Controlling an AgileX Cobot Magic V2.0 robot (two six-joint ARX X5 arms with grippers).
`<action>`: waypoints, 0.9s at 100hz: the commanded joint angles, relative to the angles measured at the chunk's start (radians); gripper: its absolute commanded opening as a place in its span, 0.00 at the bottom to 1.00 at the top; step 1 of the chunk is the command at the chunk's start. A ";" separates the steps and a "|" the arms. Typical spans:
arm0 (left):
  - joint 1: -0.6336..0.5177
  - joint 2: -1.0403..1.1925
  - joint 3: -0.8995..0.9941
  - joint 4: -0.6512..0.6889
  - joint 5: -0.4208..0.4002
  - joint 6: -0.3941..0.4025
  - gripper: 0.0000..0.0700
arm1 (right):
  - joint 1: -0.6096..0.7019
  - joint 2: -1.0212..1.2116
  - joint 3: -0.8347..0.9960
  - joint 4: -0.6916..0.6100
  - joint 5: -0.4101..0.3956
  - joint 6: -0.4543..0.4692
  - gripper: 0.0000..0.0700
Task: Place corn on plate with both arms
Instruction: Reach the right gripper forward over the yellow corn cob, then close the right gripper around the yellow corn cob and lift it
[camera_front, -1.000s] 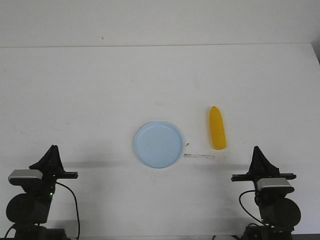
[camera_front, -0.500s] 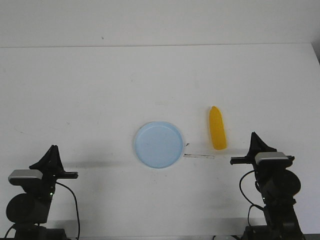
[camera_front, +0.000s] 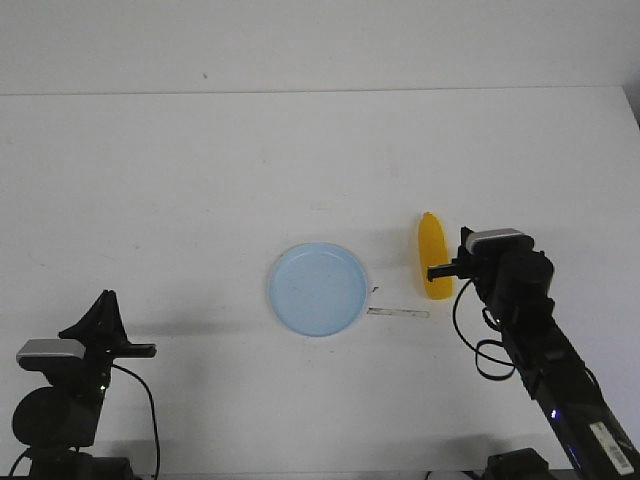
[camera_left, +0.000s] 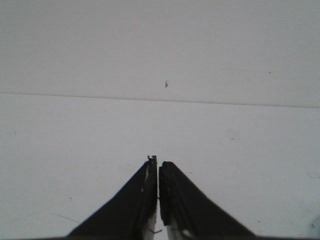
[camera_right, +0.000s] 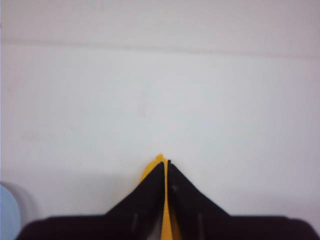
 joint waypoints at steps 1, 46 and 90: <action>0.000 -0.001 0.008 0.016 -0.004 -0.002 0.00 | 0.023 0.072 0.062 -0.053 0.051 0.036 0.01; 0.000 -0.001 0.008 0.016 -0.004 -0.002 0.00 | 0.086 0.354 0.420 -0.539 0.064 0.229 0.01; 0.000 -0.001 0.008 0.016 -0.003 -0.002 0.00 | 0.076 0.538 0.567 -0.719 0.048 0.278 0.57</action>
